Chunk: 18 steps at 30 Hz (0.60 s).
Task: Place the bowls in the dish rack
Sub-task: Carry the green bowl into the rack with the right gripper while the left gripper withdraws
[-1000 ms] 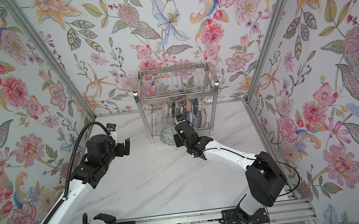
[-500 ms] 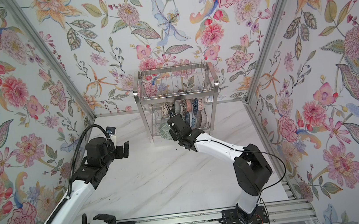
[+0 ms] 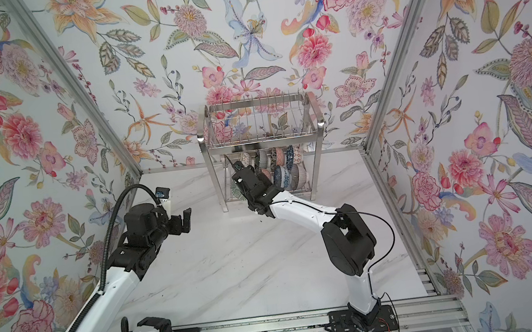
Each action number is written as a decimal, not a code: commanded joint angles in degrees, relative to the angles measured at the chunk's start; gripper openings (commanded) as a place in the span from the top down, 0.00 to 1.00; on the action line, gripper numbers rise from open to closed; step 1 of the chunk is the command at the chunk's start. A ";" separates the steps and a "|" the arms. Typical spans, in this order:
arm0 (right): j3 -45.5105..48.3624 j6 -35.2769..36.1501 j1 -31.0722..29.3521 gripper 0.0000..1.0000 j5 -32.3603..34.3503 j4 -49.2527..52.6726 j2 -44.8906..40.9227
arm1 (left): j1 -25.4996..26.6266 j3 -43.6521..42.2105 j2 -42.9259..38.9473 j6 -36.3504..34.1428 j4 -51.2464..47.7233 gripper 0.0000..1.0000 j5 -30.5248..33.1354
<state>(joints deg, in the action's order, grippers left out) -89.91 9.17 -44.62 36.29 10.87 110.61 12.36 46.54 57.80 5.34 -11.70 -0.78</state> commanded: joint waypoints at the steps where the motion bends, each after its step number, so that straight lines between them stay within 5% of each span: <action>1: -3.97 3.96 -0.55 1.00 4.93 -3.22 1.75 | -0.66 -0.84 -1.06 0.46 0.69 0.01 -0.99; 10: -12.58 13.51 -1.07 1.00 14.07 -6.53 10.78 | -0.80 -0.84 -1.55 0.46 0.54 0.01 -1.75; 18: -14.50 30.36 -1.43 1.00 19.47 -21.00 17.84 | -0.80 -0.97 -1.71 0.46 0.54 0.01 -1.94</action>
<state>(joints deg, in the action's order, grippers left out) -102.00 31.38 -45.45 51.72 -0.80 127.11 12.25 46.35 56.93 5.34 -11.68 -1.39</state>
